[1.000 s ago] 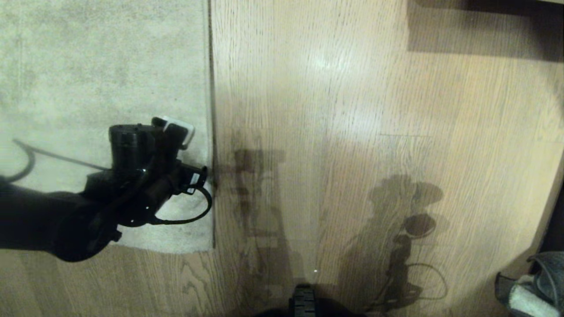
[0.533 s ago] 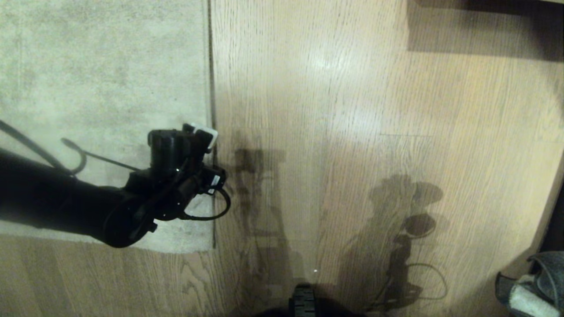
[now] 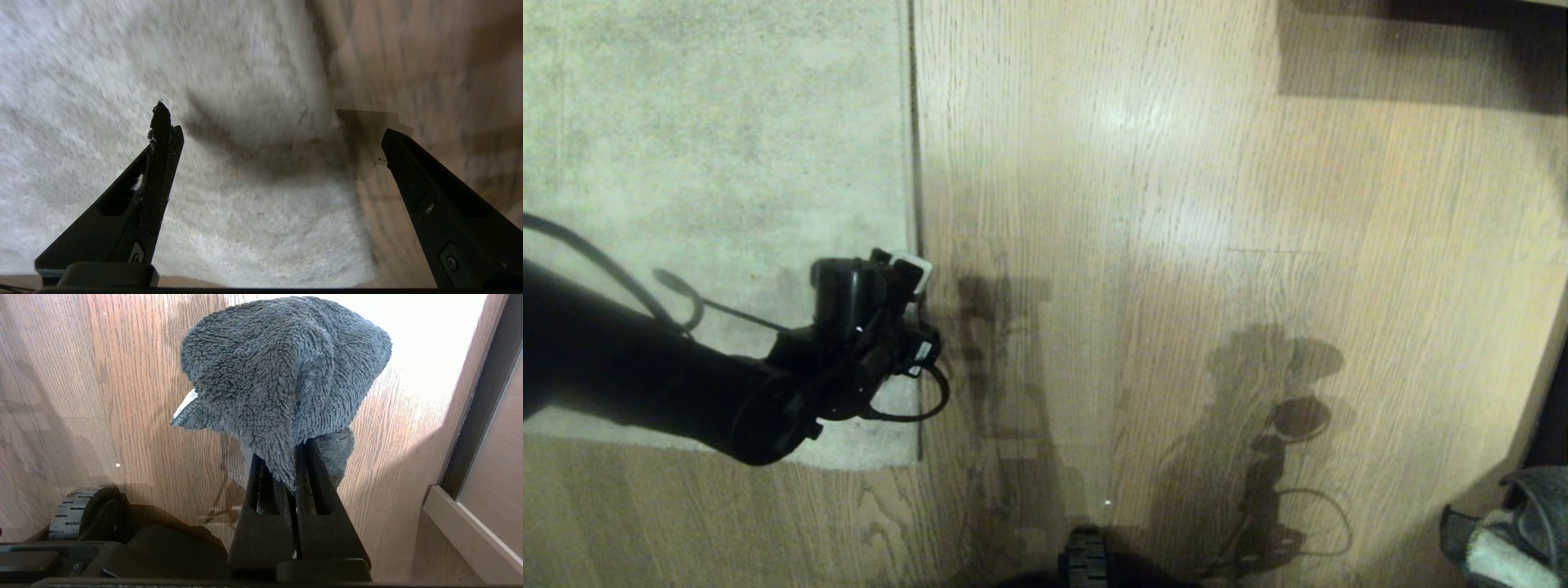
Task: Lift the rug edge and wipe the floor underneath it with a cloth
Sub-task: Lift up the carpet
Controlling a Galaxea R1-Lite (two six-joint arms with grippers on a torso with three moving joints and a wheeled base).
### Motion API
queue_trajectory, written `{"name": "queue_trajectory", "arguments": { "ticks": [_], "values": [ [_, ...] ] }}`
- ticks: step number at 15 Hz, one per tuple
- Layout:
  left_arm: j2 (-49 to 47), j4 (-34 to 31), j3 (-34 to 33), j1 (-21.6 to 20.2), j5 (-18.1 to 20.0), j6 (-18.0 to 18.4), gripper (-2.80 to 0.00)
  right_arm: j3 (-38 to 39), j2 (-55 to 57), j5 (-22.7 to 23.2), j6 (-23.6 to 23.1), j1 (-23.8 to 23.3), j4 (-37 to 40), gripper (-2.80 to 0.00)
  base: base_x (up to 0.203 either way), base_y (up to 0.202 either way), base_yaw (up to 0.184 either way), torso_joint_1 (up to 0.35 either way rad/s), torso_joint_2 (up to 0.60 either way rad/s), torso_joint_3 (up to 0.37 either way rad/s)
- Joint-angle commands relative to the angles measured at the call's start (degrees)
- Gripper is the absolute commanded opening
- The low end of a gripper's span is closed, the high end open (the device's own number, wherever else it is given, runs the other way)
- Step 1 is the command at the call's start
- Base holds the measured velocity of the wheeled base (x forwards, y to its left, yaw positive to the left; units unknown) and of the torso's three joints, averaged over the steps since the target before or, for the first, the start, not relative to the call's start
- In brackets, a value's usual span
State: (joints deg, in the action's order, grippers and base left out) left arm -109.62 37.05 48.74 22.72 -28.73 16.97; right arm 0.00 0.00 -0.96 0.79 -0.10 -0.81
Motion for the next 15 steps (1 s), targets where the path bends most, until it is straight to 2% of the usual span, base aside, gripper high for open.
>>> {"name": "queue_trajectory", "arguments": {
  "ticks": [1,6,15],
  "values": [
    [-0.16,0.33,-1.25,-0.75,-0.10,0.45,0.00,0.00,0.09,0.00,0.00,0.01,-0.07,-2.80,0.000,0.000,0.000,0.000,0.00,0.000],
    [-1.05,0.83,-2.77,-1.98,0.08,0.61,0.00,0.00,0.07,0.00,0.00,0.01,-0.07,-2.80,0.000,0.000,0.000,0.000,0.00,0.000],
    [-2.58,2.86,-2.68,-4.18,0.17,6.24,0.00,0.00,0.09,0.00,0.00,0.01,0.02,-2.80,0.000,0.000,0.000,0.000,0.00,0.000]
  ]
}}
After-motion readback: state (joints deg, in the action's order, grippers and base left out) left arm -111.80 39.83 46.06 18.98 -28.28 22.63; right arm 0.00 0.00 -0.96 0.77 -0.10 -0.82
